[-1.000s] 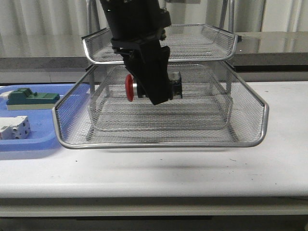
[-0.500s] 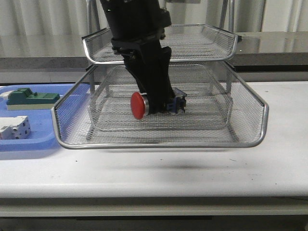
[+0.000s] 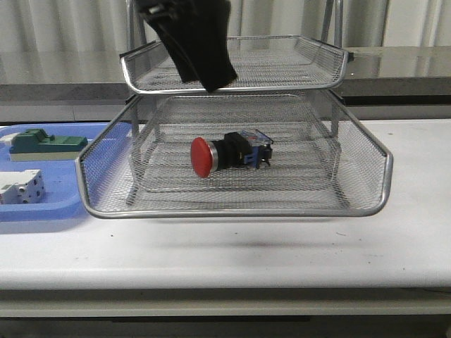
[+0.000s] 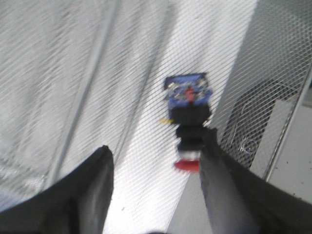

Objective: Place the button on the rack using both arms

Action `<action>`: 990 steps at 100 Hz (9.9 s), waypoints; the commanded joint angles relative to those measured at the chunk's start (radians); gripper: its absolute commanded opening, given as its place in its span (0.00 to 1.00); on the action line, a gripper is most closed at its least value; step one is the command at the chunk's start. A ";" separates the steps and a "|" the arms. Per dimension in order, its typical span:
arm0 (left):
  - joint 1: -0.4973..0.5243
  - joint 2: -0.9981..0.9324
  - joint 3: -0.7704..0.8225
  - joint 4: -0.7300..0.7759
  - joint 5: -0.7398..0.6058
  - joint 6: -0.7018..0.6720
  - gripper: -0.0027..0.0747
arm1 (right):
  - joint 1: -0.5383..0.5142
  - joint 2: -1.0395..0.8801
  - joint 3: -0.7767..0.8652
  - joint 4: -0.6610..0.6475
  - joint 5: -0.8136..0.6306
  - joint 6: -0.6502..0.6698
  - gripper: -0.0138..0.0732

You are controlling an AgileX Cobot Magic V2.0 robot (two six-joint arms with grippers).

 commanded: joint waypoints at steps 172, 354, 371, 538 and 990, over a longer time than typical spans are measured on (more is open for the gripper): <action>0.457 -1.539 1.552 -0.264 -1.332 -0.135 0.52 | -0.002 0.000 -0.033 -0.014 -0.061 0.000 0.08; 0.457 -1.539 1.557 -0.264 -1.334 -0.135 0.01 | 0.062 0.251 -0.033 0.511 -0.277 -0.558 0.08; 0.457 -1.539 1.557 -0.264 -1.334 -0.135 0.01 | 0.163 0.414 -0.033 0.613 -0.280 -0.824 0.08; 0.457 -1.539 1.557 -0.264 -1.334 -0.135 0.01 | 0.400 1.062 -0.256 0.455 -0.549 -1.153 0.08; 0.457 -1.539 1.557 -0.264 -1.334 -0.135 0.01 | -0.067 -0.655 0.860 0.062 -1.025 -0.073 0.09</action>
